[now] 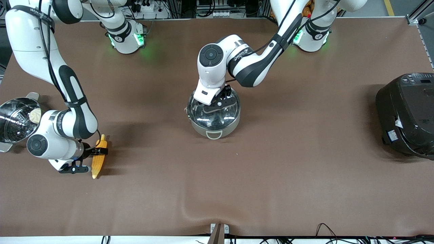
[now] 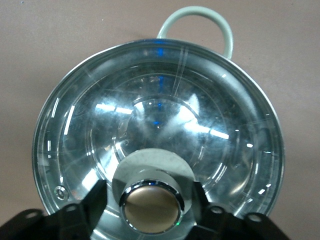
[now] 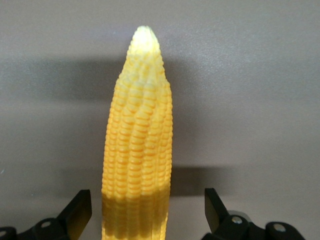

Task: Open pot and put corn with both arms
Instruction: 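Grasp the lid knob with the left gripper while the right gripper grasps the corn, then lift the glass lid off with the left gripper while the right gripper lifts the corn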

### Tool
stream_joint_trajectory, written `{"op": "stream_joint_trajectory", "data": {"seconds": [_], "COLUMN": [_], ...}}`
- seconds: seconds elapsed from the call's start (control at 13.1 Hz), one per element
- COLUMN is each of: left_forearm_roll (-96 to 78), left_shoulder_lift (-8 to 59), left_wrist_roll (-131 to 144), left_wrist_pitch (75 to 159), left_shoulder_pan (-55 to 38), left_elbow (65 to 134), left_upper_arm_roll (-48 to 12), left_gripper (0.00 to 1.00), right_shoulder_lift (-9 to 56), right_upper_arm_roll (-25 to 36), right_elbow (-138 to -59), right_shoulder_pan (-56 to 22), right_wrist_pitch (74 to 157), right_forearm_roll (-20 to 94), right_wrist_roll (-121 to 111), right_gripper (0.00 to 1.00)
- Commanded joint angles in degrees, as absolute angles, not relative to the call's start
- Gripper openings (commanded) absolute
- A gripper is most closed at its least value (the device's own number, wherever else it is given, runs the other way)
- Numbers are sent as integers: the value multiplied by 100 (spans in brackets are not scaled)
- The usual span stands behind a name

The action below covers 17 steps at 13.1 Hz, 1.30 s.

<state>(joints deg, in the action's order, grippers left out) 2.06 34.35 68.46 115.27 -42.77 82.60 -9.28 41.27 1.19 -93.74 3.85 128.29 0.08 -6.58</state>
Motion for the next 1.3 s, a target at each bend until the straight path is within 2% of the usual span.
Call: {"op": "stream_joint_trajectory", "data": {"seconds": [0.0, 0.15, 0.23, 0.31, 0.38, 0.46, 0.69, 0.76, 1.22], "left_forearm_roll": [255, 255, 255, 255, 255, 255, 255, 246, 255], "left_shoulder_lift": [3437, 3437, 3437, 3437, 3428, 3428, 3419, 3402, 2788], "left_wrist_roll": [6908, 6917, 6917, 6917, 6917, 6926, 6961, 6987, 6970], "left_wrist_pitch": [11356, 11355, 11355, 11355, 11347, 11347, 11268, 11241, 10733], "left_shoulder_pan": [-4315, -4307, -4307, -4298, -4298, -4298, -4298, -4307, -4210], "left_elbow": [8209, 8209, 8209, 8209, 8209, 8209, 8209, 8209, 8200], "left_upper_arm_roll": [-905, -905, -905, -905, -905, -905, -905, -905, -888], "left_gripper": [69, 68, 68, 64, 60, 50, 8, 0, 0], "right_shoulder_lift": [4201, 4201, 4201, 4210, 4219, 4219, 4158, 4070, 3411], "right_upper_arm_roll": [97, 88, 97, 97, 88, 88, 79, 53, -351], "right_elbow": [-9343, -9352, -9352, -9352, -9352, -9352, -9343, -9343, -9316], "right_shoulder_pan": [378, 387, 387, 387, 395, 396, 395, 378, 378], "right_wrist_pitch": [12928, 12937, 12937, 12946, 12946, 12946, 12894, 12833, 11928], "right_forearm_roll": [35, 35, 35, 35, 35, 35, 61, 88, 105], "right_wrist_roll": [-712, -721, -729, -764, -773, -834, -887, -957, -993], "right_gripper": [100, 100, 62, 12, 0, 0, 0, 0, 0]}}
